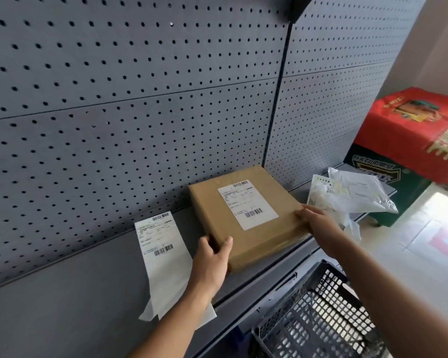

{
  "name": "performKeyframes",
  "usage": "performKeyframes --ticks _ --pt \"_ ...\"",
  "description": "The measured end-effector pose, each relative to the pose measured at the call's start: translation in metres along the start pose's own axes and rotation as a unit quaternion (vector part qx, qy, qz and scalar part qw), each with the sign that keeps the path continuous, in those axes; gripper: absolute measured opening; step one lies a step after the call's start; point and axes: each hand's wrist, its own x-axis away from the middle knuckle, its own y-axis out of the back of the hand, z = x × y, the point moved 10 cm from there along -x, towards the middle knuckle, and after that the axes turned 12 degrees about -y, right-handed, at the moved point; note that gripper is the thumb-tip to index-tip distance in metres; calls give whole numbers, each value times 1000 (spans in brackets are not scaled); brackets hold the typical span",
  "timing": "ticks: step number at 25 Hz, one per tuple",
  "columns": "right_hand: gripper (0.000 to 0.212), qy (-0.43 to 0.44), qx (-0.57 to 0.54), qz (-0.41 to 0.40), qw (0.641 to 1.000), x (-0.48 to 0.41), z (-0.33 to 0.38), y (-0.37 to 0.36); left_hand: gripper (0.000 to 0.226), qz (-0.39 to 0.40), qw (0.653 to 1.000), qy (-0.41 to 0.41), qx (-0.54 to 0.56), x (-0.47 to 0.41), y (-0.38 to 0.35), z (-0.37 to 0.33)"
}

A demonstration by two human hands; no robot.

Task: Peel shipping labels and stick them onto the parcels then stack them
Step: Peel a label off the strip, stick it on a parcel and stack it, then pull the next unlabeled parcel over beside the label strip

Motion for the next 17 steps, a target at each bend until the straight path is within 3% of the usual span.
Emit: performKeyframes --ticks 4,7,10,17 --pt "19 1 4 22 1000 -13 -8 1 46 -9 1000 0 -14 -5 -4 6" --pt "32 46 120 -34 991 -14 5 12 62 5 998 -20 -55 -9 3 -3" --pt "37 152 270 -133 941 0 45 12 61 -25 990 -79 -117 -19 33 -24" --pt "38 305 430 -135 839 68 117 -91 51 -113 948 -163 -247 -9 153 -85"
